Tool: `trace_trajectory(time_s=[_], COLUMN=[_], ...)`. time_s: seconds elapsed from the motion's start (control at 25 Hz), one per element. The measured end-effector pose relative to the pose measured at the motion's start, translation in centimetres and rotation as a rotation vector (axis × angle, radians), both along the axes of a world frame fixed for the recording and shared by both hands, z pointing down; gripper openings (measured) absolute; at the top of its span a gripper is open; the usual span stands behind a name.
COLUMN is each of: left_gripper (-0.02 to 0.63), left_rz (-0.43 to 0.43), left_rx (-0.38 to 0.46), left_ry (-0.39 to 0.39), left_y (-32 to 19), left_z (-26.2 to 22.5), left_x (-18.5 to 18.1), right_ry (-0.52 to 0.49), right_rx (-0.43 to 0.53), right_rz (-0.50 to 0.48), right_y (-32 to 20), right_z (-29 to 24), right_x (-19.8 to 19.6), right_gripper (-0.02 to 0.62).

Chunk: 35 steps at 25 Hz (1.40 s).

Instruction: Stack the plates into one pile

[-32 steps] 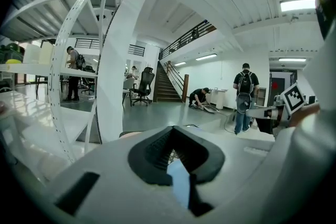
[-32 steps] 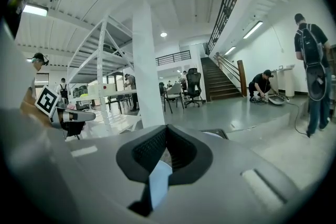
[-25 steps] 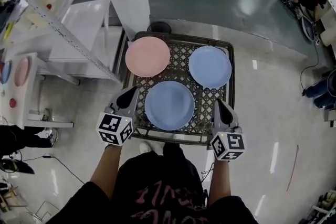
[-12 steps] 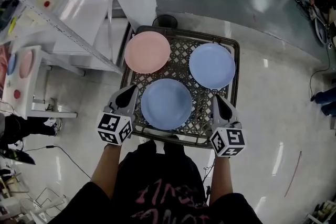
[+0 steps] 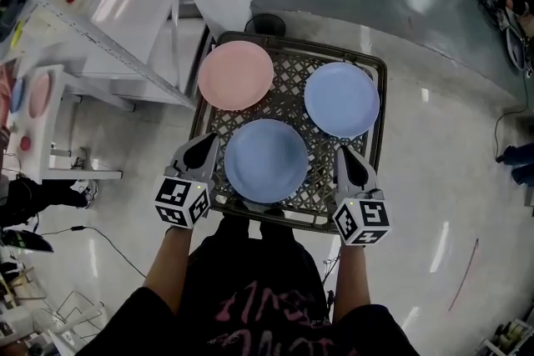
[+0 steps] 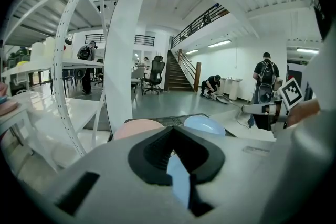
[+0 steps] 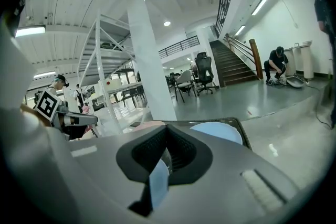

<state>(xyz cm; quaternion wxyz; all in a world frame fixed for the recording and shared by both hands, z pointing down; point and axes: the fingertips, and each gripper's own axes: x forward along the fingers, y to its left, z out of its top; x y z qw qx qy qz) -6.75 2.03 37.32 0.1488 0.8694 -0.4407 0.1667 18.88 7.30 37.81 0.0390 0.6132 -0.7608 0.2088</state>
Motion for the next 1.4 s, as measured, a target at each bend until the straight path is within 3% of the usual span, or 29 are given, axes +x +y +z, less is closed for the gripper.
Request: trace_trajectory(time_s=[0.4, 0.96, 1.4], left_gripper=[0.000, 0.000, 0.000], left_rz=[0.016, 0.028, 0.037], left_rx=[-0.046, -0.146, -0.246], left_ry=[0.008, -0.011, -0.073], left_y=[-1.2, -1.0, 0.4], left_z=[2.4, 7.9, 14.3], left_x=[-1.0, -1.9, -2.9], right_ry=[0.074, 0.040, 0.020], right_rx=[-0.087, -0.218, -0.324], right_rz=[-0.038, -0.029, -0.018], right_y=[-0.9, -0.2, 0.9], right_z=[1.8, 7.5, 13.6], right_x=[-2.2, -4.1, -5.1], right_gripper=[0.011, 0.011, 0.012])
